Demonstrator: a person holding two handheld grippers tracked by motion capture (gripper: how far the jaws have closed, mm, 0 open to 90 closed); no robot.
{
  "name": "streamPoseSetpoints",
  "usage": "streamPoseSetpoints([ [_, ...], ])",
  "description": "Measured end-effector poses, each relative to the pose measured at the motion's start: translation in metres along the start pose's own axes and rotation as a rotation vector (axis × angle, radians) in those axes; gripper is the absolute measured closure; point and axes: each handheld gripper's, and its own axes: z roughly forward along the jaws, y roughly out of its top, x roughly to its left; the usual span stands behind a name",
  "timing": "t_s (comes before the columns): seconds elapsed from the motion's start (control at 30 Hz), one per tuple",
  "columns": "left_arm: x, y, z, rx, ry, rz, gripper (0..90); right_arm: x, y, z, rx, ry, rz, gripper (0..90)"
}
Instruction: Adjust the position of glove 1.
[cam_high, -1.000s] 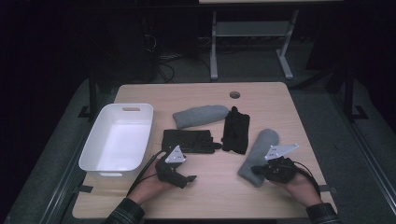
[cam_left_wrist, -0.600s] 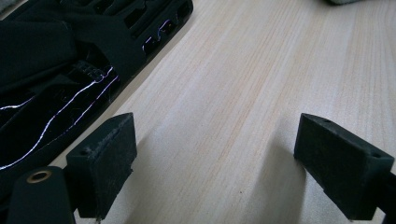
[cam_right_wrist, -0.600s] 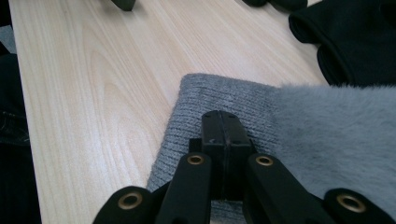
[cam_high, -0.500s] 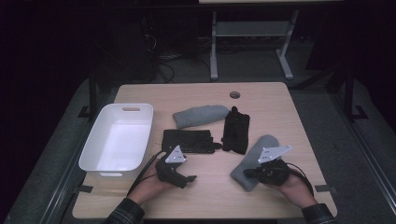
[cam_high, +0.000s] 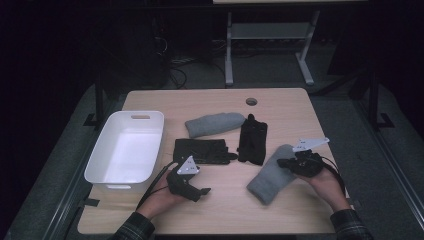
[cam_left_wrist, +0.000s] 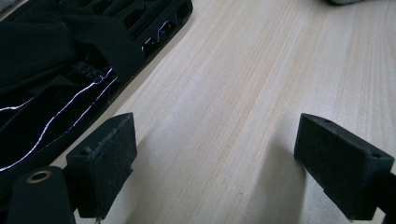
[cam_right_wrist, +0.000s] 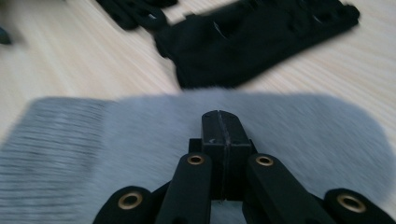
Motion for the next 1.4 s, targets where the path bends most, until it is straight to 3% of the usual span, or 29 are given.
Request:
streamPoseSetpoints([
  [0.07,0.0,0.0,0.0,0.0,0.0,-0.001,12.1,-0.001,-0.005,0.007,0.046,0.007,0.005,90.0],
  [0.17,0.0,0.0,0.0,0.0,0.0,0.0,12.2,0.005,-0.006,0.013,0.07,0.019,-0.004,90.0],
  [0.43,0.0,0.0,0.0,-0.002,0.001,0.001,12.2,0.032,-0.006,0.018,0.072,0.056,-0.024,90.0],
  [0.73,0.0,0.0,0.0,-0.002,0.0,-0.002,12.2,0.065,0.0,0.024,0.099,0.078,-0.083,90.0],
  [0.9,0.0,0.0,0.0,-0.002,0.001,-0.002,12.2,0.075,0.002,0.027,0.1,0.091,-0.106,90.0],
  [1.1,0.0,0.0,0.0,-0.002,0.002,-0.002,12.1,0.067,0.003,0.014,0.027,0.08,-0.077,83.7],
  [1.2,0.0,0.0,0.001,-0.004,0.001,-0.002,12.1,0.054,0.0,0.001,-0.015,0.022,-0.04,73.7],
  [1.23,0.0,0.0,0.001,-0.004,0.001,-0.002,12.1,0.054,0.0,0.001,-0.015,0.022,-0.04,73.7],
  [1.27,-0.001,0.001,0.001,-0.003,0.0,-0.004,12.2,0.043,-0.004,-0.005,-0.044,-0.012,-0.015,61.0],
  [1.4,-0.002,0.003,0.003,-0.001,0.01,-0.029,13.8,0.022,-0.017,-0.012,-0.056,-0.102,0.033,43.4],
])
